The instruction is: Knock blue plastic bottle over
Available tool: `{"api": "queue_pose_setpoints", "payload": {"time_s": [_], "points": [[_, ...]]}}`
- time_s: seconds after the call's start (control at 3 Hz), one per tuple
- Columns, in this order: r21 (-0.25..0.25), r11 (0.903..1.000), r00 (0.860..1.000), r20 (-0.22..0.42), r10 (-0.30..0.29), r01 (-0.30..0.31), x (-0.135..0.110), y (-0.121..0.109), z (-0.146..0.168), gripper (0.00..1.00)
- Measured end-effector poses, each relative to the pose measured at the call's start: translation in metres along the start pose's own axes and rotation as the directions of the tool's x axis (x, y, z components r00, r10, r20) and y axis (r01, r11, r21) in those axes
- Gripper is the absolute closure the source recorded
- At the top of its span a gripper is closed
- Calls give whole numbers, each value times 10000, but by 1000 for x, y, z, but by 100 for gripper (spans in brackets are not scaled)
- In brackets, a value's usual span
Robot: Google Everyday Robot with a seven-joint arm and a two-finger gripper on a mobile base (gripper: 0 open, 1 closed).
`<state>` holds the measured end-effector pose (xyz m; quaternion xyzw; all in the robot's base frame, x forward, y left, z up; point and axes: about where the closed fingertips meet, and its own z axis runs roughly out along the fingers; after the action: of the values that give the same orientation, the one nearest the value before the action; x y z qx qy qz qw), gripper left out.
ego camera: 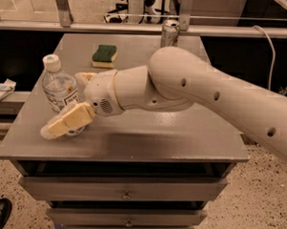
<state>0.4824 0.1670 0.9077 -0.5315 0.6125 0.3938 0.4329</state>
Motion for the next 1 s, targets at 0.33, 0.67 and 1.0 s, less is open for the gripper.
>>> {"api": "queue_pose_setpoints", "payload": {"time_s": [0.33, 0.67, 1.0], "points": [[116, 9999, 9992, 392, -18, 14, -3, 1, 22, 13], [429, 9991, 9988, 483, -77, 57, -1, -8, 29, 35], [838, 9964, 9991, 388, -180, 147, 2, -25, 24, 59]]}}
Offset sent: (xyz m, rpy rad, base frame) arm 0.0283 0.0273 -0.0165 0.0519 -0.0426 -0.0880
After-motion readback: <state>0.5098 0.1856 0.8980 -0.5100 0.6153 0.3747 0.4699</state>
